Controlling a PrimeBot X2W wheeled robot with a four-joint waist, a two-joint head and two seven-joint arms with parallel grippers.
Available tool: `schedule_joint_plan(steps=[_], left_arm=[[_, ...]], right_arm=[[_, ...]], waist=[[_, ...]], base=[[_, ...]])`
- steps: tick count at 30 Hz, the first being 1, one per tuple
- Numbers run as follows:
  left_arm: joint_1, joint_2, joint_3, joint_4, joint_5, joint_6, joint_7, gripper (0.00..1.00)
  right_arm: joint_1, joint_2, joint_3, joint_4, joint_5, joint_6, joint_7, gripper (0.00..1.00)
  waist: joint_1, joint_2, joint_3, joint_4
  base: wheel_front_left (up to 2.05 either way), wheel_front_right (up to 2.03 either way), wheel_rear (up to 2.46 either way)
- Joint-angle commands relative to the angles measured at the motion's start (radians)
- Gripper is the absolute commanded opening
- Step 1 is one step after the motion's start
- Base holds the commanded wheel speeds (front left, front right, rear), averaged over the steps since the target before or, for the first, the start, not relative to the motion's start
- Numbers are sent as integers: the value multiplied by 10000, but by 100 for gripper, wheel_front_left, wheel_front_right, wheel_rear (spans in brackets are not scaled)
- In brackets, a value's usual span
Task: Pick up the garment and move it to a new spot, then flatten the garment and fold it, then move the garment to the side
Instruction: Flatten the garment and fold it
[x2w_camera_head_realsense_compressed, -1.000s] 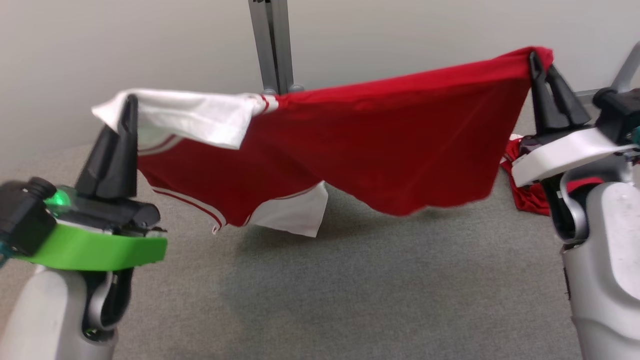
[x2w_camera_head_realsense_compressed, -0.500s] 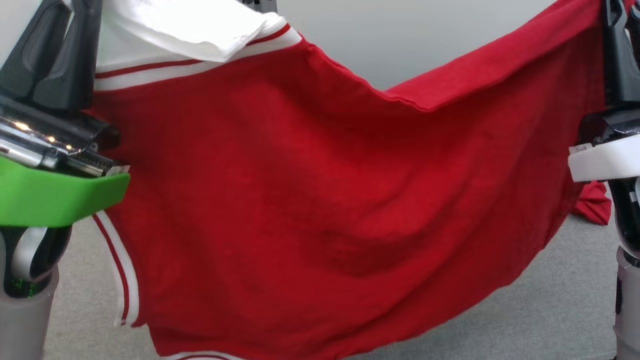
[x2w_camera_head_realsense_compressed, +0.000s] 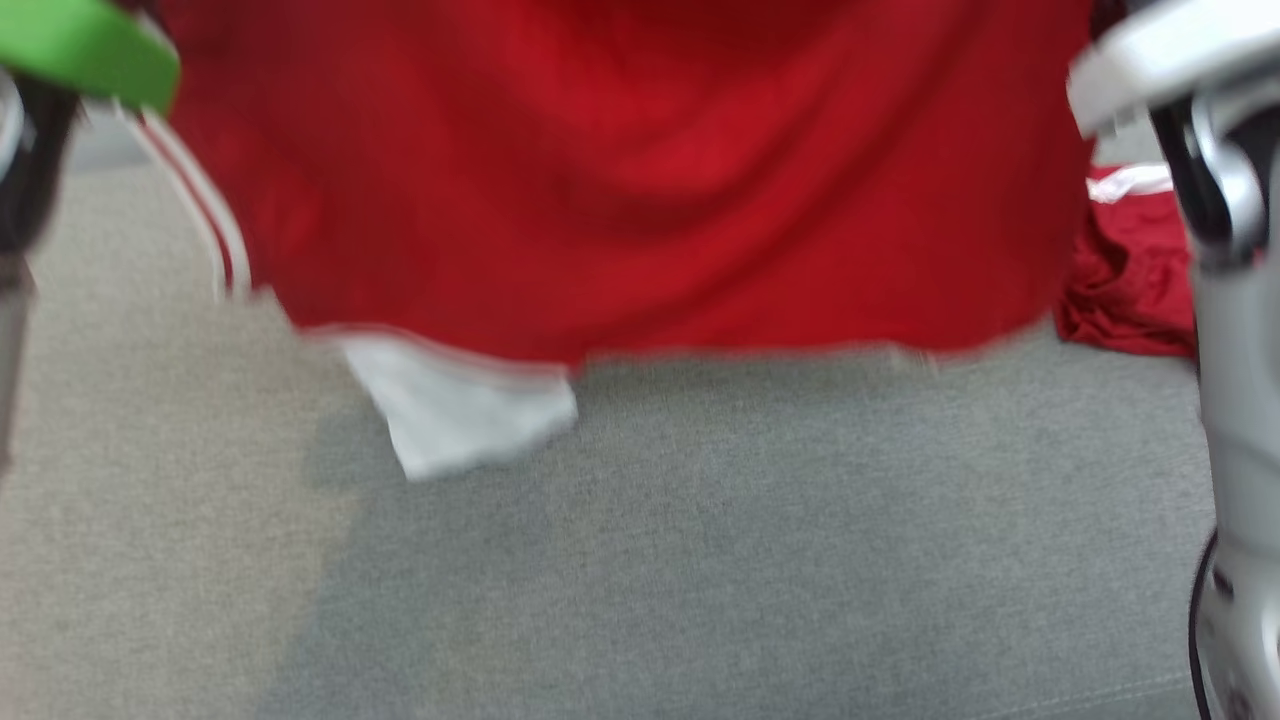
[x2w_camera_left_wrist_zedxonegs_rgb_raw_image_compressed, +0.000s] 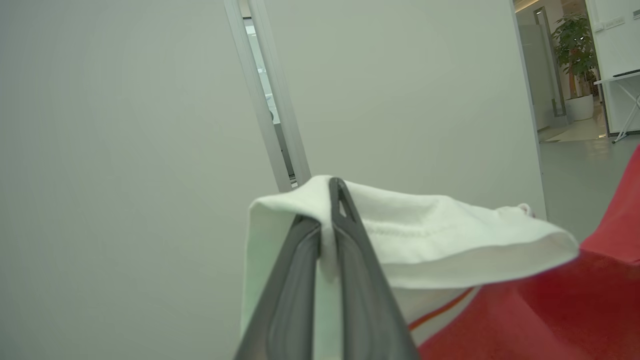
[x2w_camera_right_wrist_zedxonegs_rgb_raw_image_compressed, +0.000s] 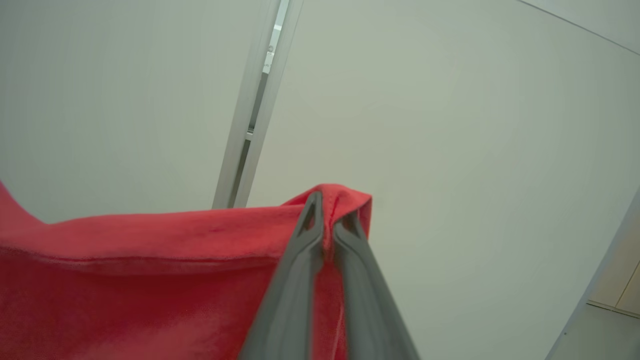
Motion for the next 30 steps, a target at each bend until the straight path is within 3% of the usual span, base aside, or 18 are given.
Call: schedule_joint_plan(steps=[1, 10, 17, 24, 30], left_arm=[[-696, 40, -129, 500, 194, -24, -193, 0], [-4129, -924, -532, 4687, 1313, 57, -2537, 0], [-3832, -1866, -684, 6673, 1177, 18, -3740, 0], [-2183, -2310, -377, 5990, 648, -26, -3801, 0], [-292, -2377, 22, 4603, 167, -28, -3807, 0]], right_arm=[[-693, 138, 84, 651, -234, -17, -337, 0], [-4616, 1115, -256, 5600, -2697, -17, -3062, 0], [-4664, 1412, -1324, 7960, -3926, -17, -4220, 0], [-3949, 1437, -1773, 9015, -3912, -17, -4491, 0], [-2915, 1431, -1228, 8293, -2849, -17, -4500, 0]], waist=[[0, 0, 1417, 84], [0, 0, 2498, 420], [0, 0, 2990, 877], [0, 0, 3530, 1053], [0, 0, 3778, 990]], base=[[0, 0, 0], [0, 0, 0], [0, 0, 0], [0, 0, 0], [0, 0, 0]])
